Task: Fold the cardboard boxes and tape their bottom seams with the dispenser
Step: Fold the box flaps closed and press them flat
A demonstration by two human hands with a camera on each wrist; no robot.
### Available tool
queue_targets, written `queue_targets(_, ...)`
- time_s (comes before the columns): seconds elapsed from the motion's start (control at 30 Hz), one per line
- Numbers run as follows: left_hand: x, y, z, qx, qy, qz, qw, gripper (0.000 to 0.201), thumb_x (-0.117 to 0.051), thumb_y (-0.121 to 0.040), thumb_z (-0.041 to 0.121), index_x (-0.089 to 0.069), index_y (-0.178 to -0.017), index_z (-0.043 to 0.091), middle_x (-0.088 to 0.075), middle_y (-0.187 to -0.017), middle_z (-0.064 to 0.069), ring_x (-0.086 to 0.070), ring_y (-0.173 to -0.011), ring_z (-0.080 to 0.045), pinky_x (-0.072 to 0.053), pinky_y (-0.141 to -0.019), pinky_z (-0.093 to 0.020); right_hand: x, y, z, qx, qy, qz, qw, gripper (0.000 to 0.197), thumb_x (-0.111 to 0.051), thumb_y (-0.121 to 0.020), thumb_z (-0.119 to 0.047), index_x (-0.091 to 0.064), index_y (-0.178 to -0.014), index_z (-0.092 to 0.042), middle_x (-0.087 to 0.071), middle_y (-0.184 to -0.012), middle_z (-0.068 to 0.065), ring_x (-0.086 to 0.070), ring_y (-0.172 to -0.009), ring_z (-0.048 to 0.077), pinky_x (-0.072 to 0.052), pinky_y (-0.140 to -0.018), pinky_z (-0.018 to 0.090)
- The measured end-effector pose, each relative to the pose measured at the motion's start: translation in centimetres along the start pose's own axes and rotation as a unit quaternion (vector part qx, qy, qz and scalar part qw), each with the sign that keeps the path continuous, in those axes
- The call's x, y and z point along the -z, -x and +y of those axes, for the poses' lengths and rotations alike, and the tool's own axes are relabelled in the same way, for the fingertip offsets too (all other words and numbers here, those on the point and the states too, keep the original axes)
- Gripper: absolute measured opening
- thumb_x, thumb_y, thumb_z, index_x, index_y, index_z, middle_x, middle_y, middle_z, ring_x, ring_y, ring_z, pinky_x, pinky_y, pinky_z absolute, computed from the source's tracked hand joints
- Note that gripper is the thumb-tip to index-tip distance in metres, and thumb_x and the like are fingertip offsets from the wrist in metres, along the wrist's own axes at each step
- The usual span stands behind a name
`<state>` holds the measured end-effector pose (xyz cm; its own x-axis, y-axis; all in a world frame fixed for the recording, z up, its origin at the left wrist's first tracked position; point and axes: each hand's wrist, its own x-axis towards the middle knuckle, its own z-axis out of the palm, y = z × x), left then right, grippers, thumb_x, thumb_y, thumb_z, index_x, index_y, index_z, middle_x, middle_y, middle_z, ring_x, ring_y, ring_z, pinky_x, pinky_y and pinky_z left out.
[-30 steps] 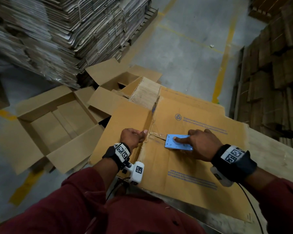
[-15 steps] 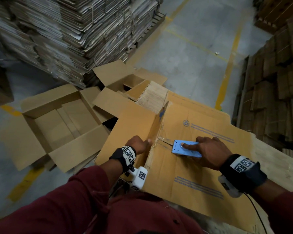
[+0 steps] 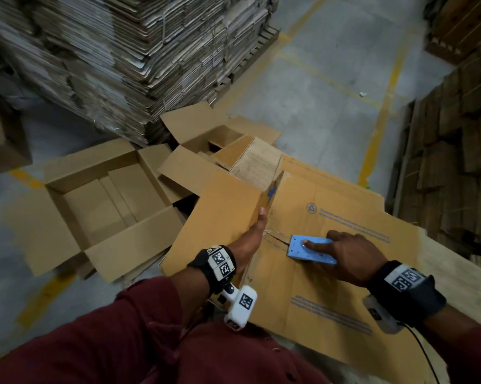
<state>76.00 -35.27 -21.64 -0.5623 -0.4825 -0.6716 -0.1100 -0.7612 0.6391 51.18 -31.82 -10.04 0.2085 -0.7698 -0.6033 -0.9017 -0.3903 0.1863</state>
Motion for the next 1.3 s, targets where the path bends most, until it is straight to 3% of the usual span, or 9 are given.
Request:
queue_targets(0.13,-0.9,3.1,3.0,-0.072,-0.172,0.044,0.981,0.118,-0.027,-0.071,0.103,-0.003,-0.165,0.037,0.002,-0.173,0.000,-0.001,-0.160,-0.021,-0.005,-0.128,-0.056,0.2,0.0,0.3,0.008,-0.015,-0.004,1.000,0.062,-0.046,-0.098,-0.059,-0.021,-0.154,-0.058,-0.045,-0.122,0.000,-0.056,-0.109,0.025,-0.041,-0.077,0.034)
queue_targets(0.23,-2.9,4.5,4.3,-0.217,-0.520,0.072,0.823,0.119,-0.050,-0.085,0.084,0.009,-0.165,0.018,0.013,-0.173,-0.001,0.008,-0.159,-0.015,-0.002,-0.126,-0.046,0.3,0.3,0.4,0.022,-0.015,0.001,1.000,0.065,-0.049,-0.094,-0.064,-0.024,-0.154,-0.056,-0.044,-0.123,0.001,-0.057,-0.110,0.027,-0.044,-0.077,0.035)
queue_targets(0.33,-4.5,3.5,2.7,-0.223,-0.728,0.002,0.649,0.124,-0.041,-0.083,0.091,0.011,-0.164,0.012,0.016,-0.172,-0.007,0.013,-0.158,-0.019,0.008,-0.125,-0.048,0.6,0.4,0.8,0.050,0.007,0.001,0.999,0.063,-0.046,-0.096,-0.063,-0.019,-0.153,-0.058,-0.042,-0.128,0.004,-0.057,-0.110,0.030,-0.048,-0.079,0.037)
queue_targets(0.47,-2.5,2.4,1.1,-0.204,-0.835,0.009,0.512,0.123,-0.015,-0.083,0.096,0.016,-0.162,0.009,0.021,-0.170,-0.010,0.020,-0.157,-0.022,0.015,-0.125,-0.052,0.7,0.6,2.0,0.087,0.023,-0.003,0.996,0.053,-0.035,-0.102,-0.062,-0.011,-0.149,-0.068,-0.040,-0.131,0.006,-0.056,-0.111,0.033,-0.043,-0.073,0.038)
queue_targets(0.7,-3.4,2.2,1.2,-0.165,-0.869,-0.006,0.467,0.126,-0.012,-0.078,0.101,0.026,-0.159,0.013,0.033,-0.167,-0.005,0.031,-0.154,-0.019,0.016,-0.125,-0.052,-1.8,4.0,4.7,0.077,-0.039,0.036,0.996,0.053,-0.031,-0.105,-0.056,-0.003,-0.146,-0.073,-0.039,-0.132,0.005,-0.053,-0.115,0.033,-0.038,-0.079,0.040)
queue_targets(0.93,-4.0,2.1,1.4,-0.138,-0.881,0.003,0.452,0.125,-0.013,-0.078,0.101,0.026,-0.159,0.016,0.033,-0.166,-0.003,0.029,-0.154,-0.019,0.013,-0.126,-0.052,-4.7,7.8,9.5,0.040,-0.098,0.033,0.994,0.055,-0.036,-0.094,-0.076,-0.011,-0.143,-0.076,-0.044,-0.128,0.001,-0.055,-0.116,0.032,-0.038,-0.082,0.042)
queue_targets(1.03,-4.2,2.0,1.3,-0.136,-0.879,0.009,0.457,0.125,-0.013,-0.077,0.102,0.026,-0.159,0.016,0.032,-0.167,-0.001,0.028,-0.154,-0.019,0.013,-0.126,-0.052,-6.4,11.6,13.7,-0.008,-0.090,0.009,0.996,0.056,-0.035,-0.091,-0.080,-0.011,-0.141,-0.077,-0.044,-0.125,-0.003,-0.057,-0.115,0.026,-0.044,-0.084,0.042)
queue_targets(1.13,-4.9,1.5,0.9,-0.149,-0.871,0.023,0.468,0.125,-0.017,-0.078,0.101,0.019,-0.162,0.016,0.025,-0.169,-0.001,0.022,-0.157,-0.020,0.009,-0.127,-0.052,-8.0,12.8,13.9,-0.035,-0.076,-0.005,0.996,0.055,-0.029,-0.092,-0.080,-0.007,-0.143,-0.075,-0.040,-0.130,-0.002,-0.052,-0.115,0.027,-0.032,-0.081,0.044)
queue_targets(1.3,-5.9,1.6,1.3,-0.106,-0.864,0.048,0.491,0.120,-0.011,-0.079,0.100,0.023,-0.160,0.018,0.033,-0.165,0.004,0.024,-0.156,-0.019,0.015,-0.124,-0.055,-8.9,10.6,12.5,-0.041,-0.069,0.022,0.997,0.048,-0.031,-0.105,-0.057,-0.011,-0.147,-0.070,-0.039,-0.133,0.005,-0.049,-0.113,0.032,-0.040,-0.073,0.038)
